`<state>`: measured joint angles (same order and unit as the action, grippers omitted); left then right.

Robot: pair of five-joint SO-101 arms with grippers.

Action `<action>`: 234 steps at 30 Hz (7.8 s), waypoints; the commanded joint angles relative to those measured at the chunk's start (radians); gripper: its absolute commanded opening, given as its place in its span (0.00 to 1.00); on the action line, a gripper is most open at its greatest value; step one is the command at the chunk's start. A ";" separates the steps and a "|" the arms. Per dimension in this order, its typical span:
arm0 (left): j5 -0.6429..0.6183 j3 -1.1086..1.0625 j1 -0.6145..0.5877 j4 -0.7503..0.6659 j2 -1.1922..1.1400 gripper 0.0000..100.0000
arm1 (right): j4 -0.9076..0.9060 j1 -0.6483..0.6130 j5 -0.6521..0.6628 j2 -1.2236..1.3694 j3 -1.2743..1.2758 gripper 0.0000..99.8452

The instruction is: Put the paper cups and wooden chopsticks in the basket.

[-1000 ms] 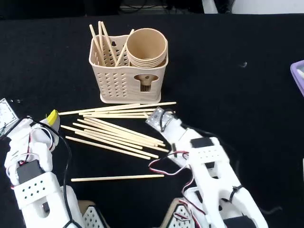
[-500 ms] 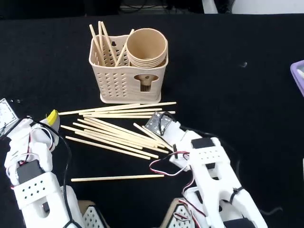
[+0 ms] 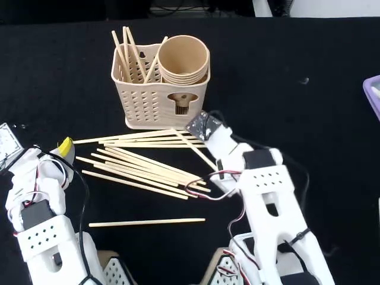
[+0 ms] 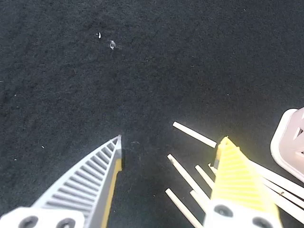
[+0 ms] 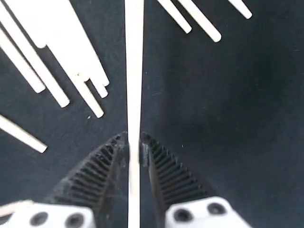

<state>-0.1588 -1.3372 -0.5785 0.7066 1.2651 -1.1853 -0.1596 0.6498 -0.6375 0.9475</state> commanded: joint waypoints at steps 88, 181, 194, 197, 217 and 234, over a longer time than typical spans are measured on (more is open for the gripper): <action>-0.003 0.027 0.010 -0.021 0.015 0.31 | 0.411 -0.428 -0.646 0.031 -0.739 0.11; 0.968 0.521 0.441 0.115 -1.149 0.31 | 0.611 -0.107 -0.463 -0.340 0.423 0.12; 0.973 0.364 0.443 0.124 -0.990 0.31 | 0.611 -0.107 -0.463 -0.340 0.423 0.12; 0.977 0.305 0.443 0.124 -0.922 0.31 | 0.611 -0.107 -0.463 -0.340 0.423 0.12; 1.034 0.344 0.438 0.114 -0.868 0.31 | 0.611 -0.107 -0.462 -0.340 0.424 0.12; 0.993 0.426 0.441 0.112 -0.870 0.31 | 0.611 -0.107 -0.462 -0.340 0.424 0.12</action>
<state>0.8477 -0.9705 -0.1366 0.8339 0.3905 -0.5976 -0.2624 0.1757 -0.9429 1.3786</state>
